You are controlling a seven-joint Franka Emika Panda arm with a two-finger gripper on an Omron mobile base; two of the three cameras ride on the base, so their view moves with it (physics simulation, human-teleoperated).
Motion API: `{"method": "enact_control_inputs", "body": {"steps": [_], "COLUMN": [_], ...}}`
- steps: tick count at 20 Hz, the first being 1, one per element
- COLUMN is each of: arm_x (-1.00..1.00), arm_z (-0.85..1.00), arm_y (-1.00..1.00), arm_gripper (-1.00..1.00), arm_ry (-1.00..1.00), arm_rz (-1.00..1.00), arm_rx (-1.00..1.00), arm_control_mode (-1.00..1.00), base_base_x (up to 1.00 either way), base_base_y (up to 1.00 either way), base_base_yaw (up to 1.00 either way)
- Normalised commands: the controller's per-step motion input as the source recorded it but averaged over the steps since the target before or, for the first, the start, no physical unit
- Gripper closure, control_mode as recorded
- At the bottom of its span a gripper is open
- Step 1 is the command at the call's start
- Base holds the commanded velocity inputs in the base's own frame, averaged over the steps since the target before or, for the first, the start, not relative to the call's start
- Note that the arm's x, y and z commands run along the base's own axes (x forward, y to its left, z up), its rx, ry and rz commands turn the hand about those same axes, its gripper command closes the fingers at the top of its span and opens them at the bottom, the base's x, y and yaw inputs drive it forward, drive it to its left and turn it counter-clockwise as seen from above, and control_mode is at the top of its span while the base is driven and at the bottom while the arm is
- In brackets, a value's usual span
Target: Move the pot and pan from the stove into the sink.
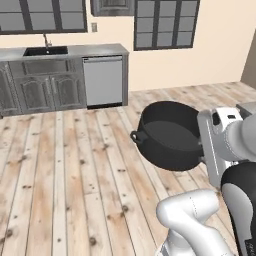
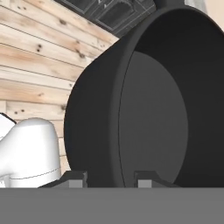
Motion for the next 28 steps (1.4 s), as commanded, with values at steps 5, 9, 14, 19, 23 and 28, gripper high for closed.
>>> {"method": "enact_control_inputs", "body": {"steps": [5,9,14,19,23,28], "arm_x": [0.0,0.0,0.0,0.0,0.0,0.0], "arm_z": [0.0,0.0,0.0,0.0,0.0,0.0], "arm_y": [0.0,0.0,0.0,0.0,0.0,0.0], "arm_gripper": [1.0,1.0,1.0,1.0,1.0,1.0], "arm_ry": [0.0,0.0,0.0,0.0,0.0,0.0], "arm_rz": [0.0,0.0,0.0,0.0,0.0,0.0], "arm_rx": [0.0,0.0,0.0,0.0,0.0,0.0], "arm_control_mode": [1.0,1.0,1.0,1.0,1.0,1.0], "base_base_x": [-0.03,0.0,0.0,0.0,0.11,0.52], "base_base_y": [0.65,0.82,0.75,0.17,0.02,0.11], "base_base_yaw": [0.04,0.03,0.0,0.0,0.0,0.0]}}
